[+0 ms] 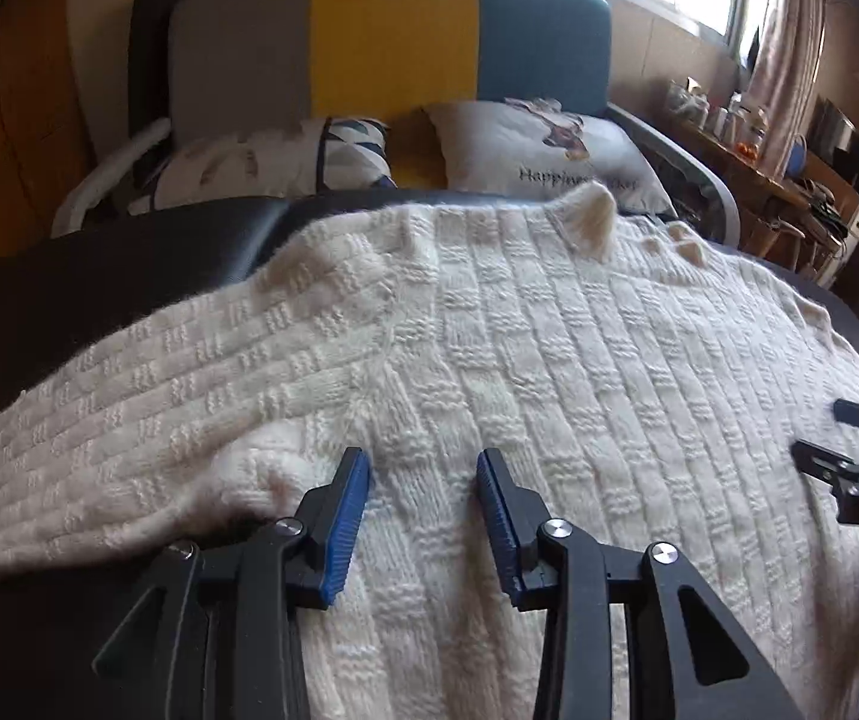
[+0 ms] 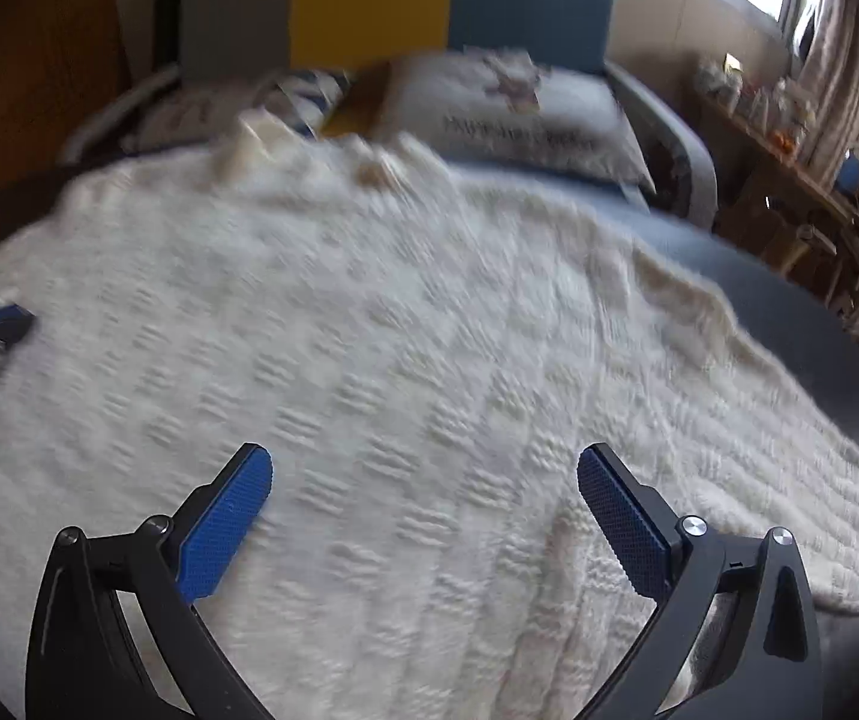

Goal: Fold clothes
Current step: 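Move the right tool up to the collar beside the left tool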

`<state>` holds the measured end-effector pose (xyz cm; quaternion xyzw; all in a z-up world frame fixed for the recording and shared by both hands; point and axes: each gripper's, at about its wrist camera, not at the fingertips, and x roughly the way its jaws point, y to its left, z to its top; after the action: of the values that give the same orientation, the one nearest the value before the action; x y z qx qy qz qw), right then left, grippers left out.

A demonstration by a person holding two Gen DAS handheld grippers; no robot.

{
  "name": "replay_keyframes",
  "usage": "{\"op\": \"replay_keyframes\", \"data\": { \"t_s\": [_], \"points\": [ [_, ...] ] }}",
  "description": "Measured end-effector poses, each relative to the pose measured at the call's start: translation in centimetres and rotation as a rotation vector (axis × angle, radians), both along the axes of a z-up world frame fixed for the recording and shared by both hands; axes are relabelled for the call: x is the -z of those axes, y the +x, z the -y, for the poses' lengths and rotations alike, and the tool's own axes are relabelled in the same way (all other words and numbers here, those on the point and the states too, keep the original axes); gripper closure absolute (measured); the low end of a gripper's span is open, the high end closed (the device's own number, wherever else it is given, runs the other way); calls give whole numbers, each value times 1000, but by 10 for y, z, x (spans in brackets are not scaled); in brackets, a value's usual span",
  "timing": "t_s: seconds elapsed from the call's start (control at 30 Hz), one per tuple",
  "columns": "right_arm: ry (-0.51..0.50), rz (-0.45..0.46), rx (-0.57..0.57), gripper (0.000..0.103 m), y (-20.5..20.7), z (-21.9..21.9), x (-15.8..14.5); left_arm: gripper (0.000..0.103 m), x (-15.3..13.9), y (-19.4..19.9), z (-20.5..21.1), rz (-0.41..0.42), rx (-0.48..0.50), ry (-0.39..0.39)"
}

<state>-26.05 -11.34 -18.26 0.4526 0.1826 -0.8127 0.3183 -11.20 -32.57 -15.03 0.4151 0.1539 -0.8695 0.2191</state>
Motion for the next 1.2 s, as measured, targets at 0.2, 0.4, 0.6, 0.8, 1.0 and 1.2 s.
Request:
{"op": "replay_keyframes", "data": {
  "t_s": [0.2, 0.4, 0.6, 0.8, 1.0, 1.2],
  "points": [
    [-61, -52, -41, 0, -15, 8, -21, 65, -33, -35, 10, -112, 78, 14],
    [-145, -57, -139, 0, -49, 45, -38, 65, -21, -103, 25, -58, 148, -32],
    [-187, 48, -280, 0, -74, 83, -28, 65, 6, -122, 47, 35, 55, -27],
    [-193, 125, -324, 0, -84, 93, -13, 65, -9, -115, 39, -73, 100, -24],
    [-255, 158, -421, 0, -81, 101, -29, 65, -11, -150, 32, -13, 135, -109],
    [-153, 103, -400, 0, -95, 124, -11, 64, 6, -161, 36, 44, 103, -145]
  ]
}}
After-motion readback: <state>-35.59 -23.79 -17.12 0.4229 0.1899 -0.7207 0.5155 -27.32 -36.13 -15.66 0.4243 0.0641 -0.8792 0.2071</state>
